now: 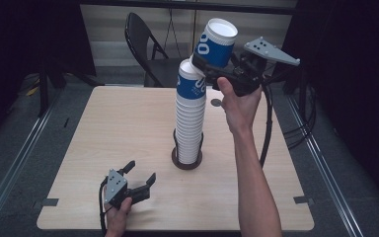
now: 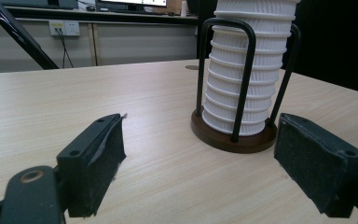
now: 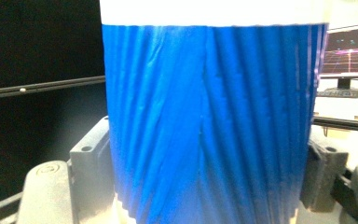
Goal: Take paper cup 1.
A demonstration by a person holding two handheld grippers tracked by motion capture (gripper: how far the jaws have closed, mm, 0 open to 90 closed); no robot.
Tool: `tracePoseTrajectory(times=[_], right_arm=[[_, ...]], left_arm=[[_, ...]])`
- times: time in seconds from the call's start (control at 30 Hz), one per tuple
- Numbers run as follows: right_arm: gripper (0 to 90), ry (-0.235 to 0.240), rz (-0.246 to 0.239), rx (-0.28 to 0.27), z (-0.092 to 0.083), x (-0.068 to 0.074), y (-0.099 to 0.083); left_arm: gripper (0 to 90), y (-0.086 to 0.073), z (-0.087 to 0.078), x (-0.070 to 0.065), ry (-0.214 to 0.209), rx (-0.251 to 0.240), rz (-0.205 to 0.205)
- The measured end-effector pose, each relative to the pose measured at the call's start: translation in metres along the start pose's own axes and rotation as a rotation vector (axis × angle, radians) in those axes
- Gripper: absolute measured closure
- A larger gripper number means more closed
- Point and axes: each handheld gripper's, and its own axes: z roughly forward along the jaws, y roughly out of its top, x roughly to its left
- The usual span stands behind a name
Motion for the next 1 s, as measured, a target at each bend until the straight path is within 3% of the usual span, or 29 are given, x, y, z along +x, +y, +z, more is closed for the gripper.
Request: tracePoseTrajectory(times=[0.6, 0.93, 1.0], right_arm=[[21.9, -0.046, 0.039, 0.001, -0.033, -0.013, -0.006], [22.0, -0.064, 0.075, 0.023, -0.048, -0.021, -0.024], [22.1, -0.063, 0.082, 0.026, -0.051, -0.022, -0.029]], left_arm=[[16.1, 0.000, 0.000, -0.001, 0.003, -0.004, 0.006], [17.5, 0.000, 0.001, -0.001, 0.007, 0.009, 0.021], [21.4, 0.000, 0.000, -0.001, 0.000, 0.006, 0.012]])
